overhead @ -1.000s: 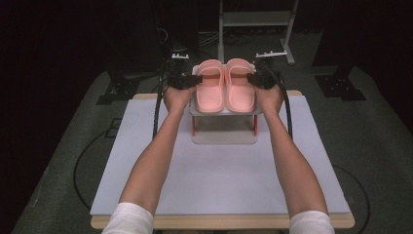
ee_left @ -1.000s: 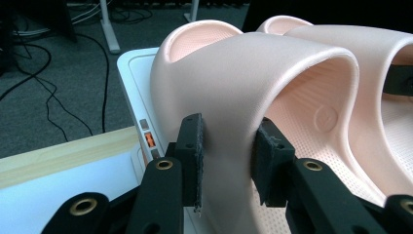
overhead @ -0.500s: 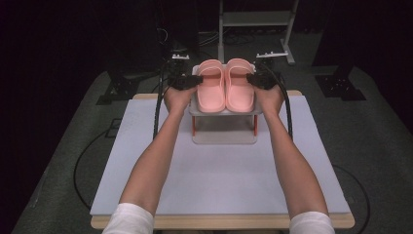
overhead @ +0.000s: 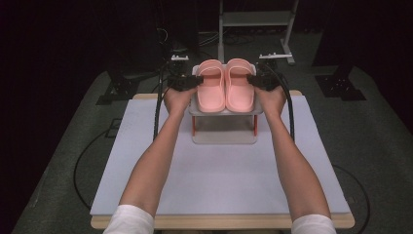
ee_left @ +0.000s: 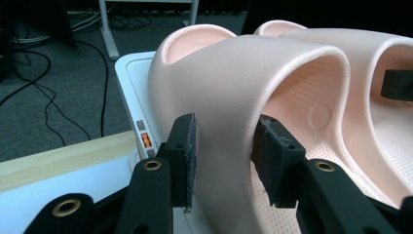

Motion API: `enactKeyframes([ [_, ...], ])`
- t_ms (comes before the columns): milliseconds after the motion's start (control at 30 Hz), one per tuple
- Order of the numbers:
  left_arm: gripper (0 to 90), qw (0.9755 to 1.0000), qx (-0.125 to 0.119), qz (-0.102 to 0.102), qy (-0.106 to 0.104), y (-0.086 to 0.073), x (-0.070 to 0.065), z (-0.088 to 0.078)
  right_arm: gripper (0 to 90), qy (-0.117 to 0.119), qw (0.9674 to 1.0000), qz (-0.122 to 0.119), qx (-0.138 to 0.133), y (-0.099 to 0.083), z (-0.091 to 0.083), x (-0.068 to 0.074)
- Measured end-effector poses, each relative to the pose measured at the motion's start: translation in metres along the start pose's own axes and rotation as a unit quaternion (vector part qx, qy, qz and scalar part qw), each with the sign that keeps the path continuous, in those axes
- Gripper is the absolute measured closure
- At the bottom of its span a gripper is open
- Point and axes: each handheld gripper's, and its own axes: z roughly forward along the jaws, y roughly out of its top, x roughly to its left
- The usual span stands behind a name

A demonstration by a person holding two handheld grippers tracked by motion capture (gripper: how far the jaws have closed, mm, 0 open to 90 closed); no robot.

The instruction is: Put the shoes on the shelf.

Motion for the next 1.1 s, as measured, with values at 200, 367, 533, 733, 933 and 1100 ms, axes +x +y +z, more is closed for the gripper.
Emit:
enactKeyframes([
  [200, 55.8, 0.9999, -0.011, 0.0, 0.001, -0.002, 0.001, -0.004, 56.0, 0.007, 0.9999, 0.002, -0.012, 0.0, -0.007, -0.001],
  [367, 53.1, 0.9999, -0.013, 0.003, 0.0, -0.003, -0.001, -0.006, 55.1, 0.011, 0.9999, 0.003, -0.012, -0.002, -0.008, -0.001],
  [533, 51.2, 0.9998, -0.017, 0.008, 0.0, -0.003, -0.003, -0.008, 54.1, 0.015, 0.9998, 0.003, -0.015, -0.004, -0.01, 0.0],
  [733, 50.4, 0.9997, -0.021, 0.009, -0.003, -0.004, -0.004, -0.009, 53.5, 0.017, 0.9997, 0.005, -0.018, -0.006, -0.012, -0.001],
  [933, 49.2, 0.9997, -0.024, 0.01, -0.005, -0.005, -0.005, -0.01, 52.2, 0.02, 0.9997, 0.005, -0.016, -0.007, -0.014, -0.001],
  [1100, 48.0, 0.9995, -0.028, 0.014, -0.008, -0.005, -0.007, -0.012, 51.1, 0.029, 0.9994, 0.004, -0.021, -0.007, -0.017, 0.002],
])
